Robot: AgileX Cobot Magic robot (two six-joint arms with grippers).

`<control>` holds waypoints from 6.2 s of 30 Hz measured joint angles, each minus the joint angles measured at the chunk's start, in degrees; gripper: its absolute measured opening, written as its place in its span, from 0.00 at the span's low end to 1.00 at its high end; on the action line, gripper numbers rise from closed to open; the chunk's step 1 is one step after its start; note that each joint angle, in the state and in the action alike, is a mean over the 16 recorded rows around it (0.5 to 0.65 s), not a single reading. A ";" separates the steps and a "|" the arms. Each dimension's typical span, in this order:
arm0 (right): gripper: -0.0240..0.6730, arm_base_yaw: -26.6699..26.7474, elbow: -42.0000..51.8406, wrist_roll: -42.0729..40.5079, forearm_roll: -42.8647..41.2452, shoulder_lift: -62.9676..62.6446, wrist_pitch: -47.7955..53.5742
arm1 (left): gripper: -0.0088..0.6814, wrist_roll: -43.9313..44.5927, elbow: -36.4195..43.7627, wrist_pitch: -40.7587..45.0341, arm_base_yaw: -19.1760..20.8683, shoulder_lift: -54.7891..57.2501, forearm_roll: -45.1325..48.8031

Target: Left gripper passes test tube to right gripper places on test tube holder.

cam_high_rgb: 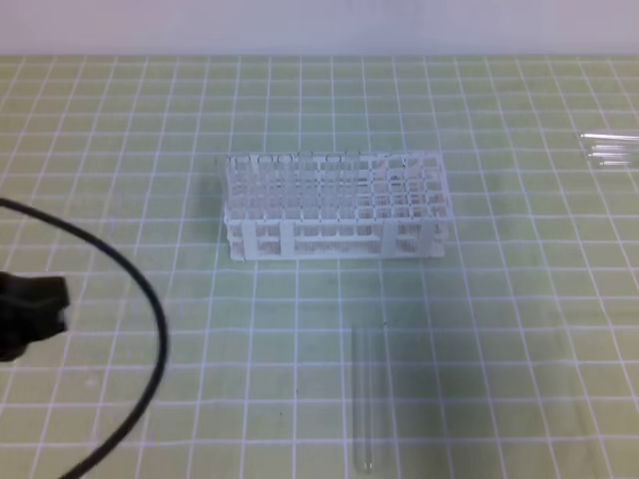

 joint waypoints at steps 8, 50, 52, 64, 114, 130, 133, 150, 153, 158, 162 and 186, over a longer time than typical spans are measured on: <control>0.01 0.00 -1.31 -1.85 -0.77 5.16 3.20 | 0.01 -3.96 -3.89 -3.62 -14.15 15.30 0.45; 0.01 0.00 -0.70 -3.73 -0.75 5.79 3.41 | 0.50 -25.39 -37.47 15.54 -39.17 60.51 10.45; 0.01 0.00 -0.70 -3.73 -0.73 5.79 3.41 | 0.53 -25.36 -37.66 15.15 -39.39 60.84 10.13; 0.01 0.00 -0.70 -3.73 -0.67 5.79 3.41 | 0.58 -33.79 -42.22 15.57 -44.84 61.20 20.75; 0.01 0.00 -0.70 -3.73 -0.59 5.70 4.02 | 0.58 -40.84 -44.52 20.63 -46.90 68.20 28.22; 0.01 0.00 -0.70 -3.73 -0.17 5.69 4.18 | 0.58 -40.84 -44.52 19.99 -46.95 68.97 27.78; 0.01 0.00 -0.70 -3.73 -0.09 5.69 4.19 | 0.58 -40.83 -44.53 19.95 -46.95 69.26 27.81; 0.01 0.00 -0.70 -3.73 0.18 5.69 4.50 | 0.46 -40.37 -44.74 22.27 -46.96 71.33 28.10; 0.01 0.00 -0.70 -3.73 0.19 5.69 4.51 | 0.38 -39.94 -44.65 22.97 -46.95 71.30 28.32; 0.01 0.00 -0.70 -3.95 0.24 5.69 4.55 | 0.22 -39.23 -44.52 23.90 -46.94 71.23 28.91; 0.01 0.00 -0.70 -4.30 0.30 5.69 4.58 | 0.15 -38.72 -44.57 23.96 -46.94 71.23 29.51; 0.01 0.00 -0.70 -5.15 0.50 5.67 4.62 | 0.05 -24.78 -44.56 24.88 -46.95 67.81 30.77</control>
